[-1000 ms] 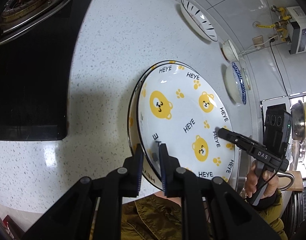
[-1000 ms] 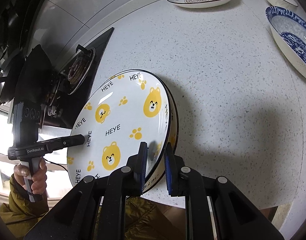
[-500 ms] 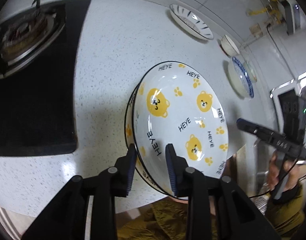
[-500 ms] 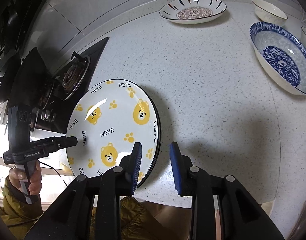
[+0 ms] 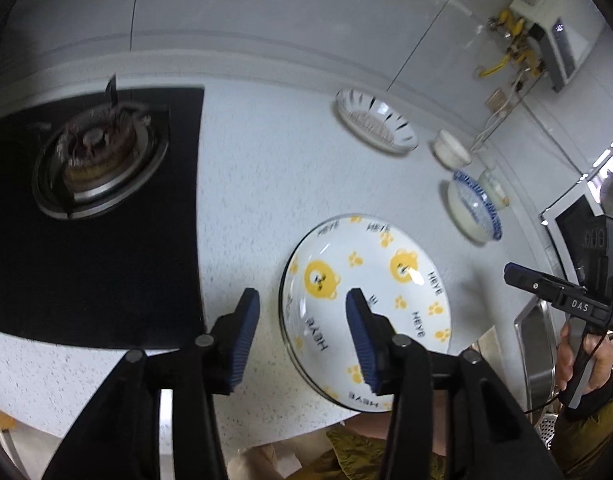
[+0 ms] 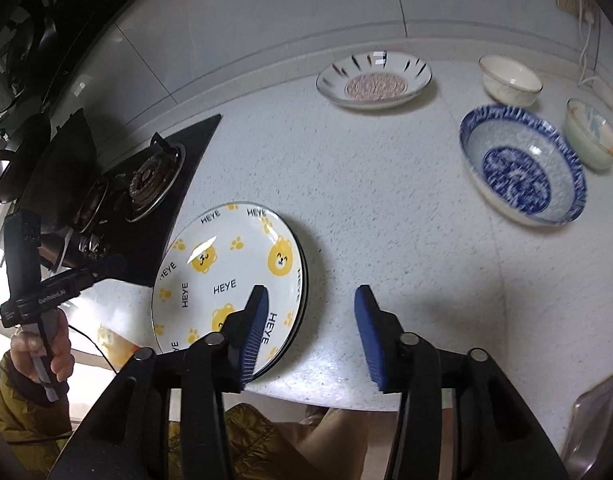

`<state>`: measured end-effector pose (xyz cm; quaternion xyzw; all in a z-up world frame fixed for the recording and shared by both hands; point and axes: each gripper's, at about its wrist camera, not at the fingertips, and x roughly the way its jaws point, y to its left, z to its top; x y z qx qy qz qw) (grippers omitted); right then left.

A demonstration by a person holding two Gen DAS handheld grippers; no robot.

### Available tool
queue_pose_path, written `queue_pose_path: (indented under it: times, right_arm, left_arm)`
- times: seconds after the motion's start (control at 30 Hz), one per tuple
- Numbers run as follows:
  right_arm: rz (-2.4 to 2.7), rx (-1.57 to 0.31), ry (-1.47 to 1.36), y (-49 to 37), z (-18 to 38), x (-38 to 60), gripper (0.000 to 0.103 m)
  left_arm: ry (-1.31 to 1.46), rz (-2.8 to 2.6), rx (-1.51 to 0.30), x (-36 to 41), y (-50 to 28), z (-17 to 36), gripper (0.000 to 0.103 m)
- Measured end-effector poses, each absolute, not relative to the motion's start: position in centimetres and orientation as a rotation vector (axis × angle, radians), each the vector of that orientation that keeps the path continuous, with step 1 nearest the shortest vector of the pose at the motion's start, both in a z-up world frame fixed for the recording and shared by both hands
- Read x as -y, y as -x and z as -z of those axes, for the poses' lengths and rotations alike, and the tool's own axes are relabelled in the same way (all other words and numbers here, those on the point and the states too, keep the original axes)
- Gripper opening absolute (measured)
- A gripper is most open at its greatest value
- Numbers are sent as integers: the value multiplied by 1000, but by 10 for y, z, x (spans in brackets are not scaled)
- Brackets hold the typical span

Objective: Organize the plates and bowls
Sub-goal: 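Open both grippers and lift them off the stacked plates, then move both tools to the rim of the mandala-pattern plate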

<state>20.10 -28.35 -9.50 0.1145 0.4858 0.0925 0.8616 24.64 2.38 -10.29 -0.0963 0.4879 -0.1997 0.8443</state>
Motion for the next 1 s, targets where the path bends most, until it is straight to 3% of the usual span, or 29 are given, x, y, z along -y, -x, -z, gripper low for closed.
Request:
queue_pose_path:
  times: [0.2, 0.5, 0.67, 0.73, 0.8, 1.0]
  right_arm:
    - [-185, -916, -199, -195, 62, 293, 58]
    - [-216, -873, -187, -236, 46, 334, 63]
    - [-261, -877, -187, -268, 45, 357, 75]
    - [-282, -882, -193, -282, 45, 366, 78]
    - [-306, -893, -200, -299, 47, 375, 79]
    - [-361, -935, -241, -354, 63, 398, 80]
  left_arm:
    - [225, 477, -950, -16, -247, 81, 54]
    - [142, 292, -954, 16, -283, 68, 54]
    - [231, 317, -976, 42, -317, 68, 54]
    - [238, 320, -975, 56, -334, 67, 61]
    - [232, 303, -969, 67, -347, 65, 83]
    - [209, 265, -980, 100, -395, 65, 86]
